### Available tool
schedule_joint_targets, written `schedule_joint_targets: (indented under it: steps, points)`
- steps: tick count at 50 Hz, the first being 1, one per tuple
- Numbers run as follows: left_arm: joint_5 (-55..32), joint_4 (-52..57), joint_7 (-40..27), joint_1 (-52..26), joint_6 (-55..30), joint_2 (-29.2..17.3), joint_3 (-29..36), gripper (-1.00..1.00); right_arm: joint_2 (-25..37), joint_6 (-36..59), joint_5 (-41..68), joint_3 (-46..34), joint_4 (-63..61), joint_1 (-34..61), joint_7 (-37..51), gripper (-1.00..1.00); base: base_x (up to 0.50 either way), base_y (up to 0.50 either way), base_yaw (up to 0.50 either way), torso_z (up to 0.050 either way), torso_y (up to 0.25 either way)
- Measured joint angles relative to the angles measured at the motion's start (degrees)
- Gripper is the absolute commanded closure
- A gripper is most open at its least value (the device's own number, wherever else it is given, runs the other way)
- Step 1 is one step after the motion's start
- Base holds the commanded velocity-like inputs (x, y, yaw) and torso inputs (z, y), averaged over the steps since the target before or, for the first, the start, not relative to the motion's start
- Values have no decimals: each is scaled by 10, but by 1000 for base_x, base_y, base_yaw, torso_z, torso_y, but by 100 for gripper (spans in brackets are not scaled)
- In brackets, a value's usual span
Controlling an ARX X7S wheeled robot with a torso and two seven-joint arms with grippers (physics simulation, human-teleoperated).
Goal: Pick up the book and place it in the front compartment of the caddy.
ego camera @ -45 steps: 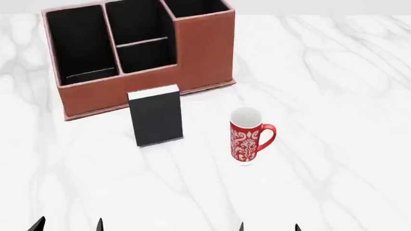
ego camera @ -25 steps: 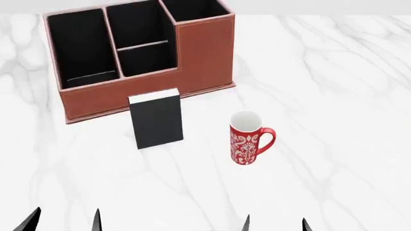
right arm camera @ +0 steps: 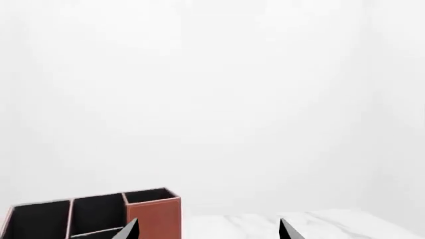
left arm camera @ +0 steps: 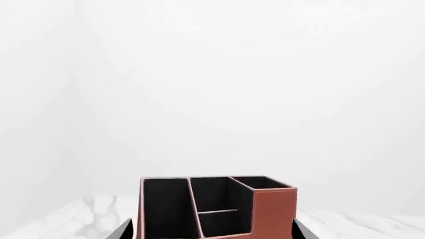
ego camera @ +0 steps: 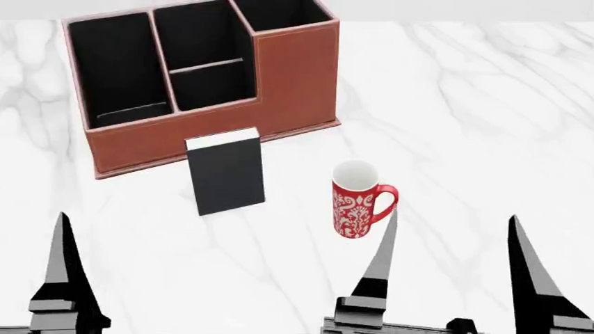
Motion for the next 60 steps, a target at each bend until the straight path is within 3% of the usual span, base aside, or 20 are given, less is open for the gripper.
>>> schedule_joint_targets:
  steps: [15,29,41,60]
  points:
    - [-19,112,-39,-4,-49,-14,-17,-100,29,82,12,-19,-127,29,37,-100,0,0,0,0,0]
    - [-28,147,-69,-6,-65,-40,-5,-100,158,78,93,-86,-157,59,183,-100,397,0,0,0,0]
    - [-60,156,-138,-10,-55,-101,25,-100,243,55,148,-135,-162,85,281,-100,500,0,0,0,0]
    - [-117,158,-267,-30,-26,-214,87,-100,300,33,183,-172,-161,106,344,-100,500,0,0,0,1]
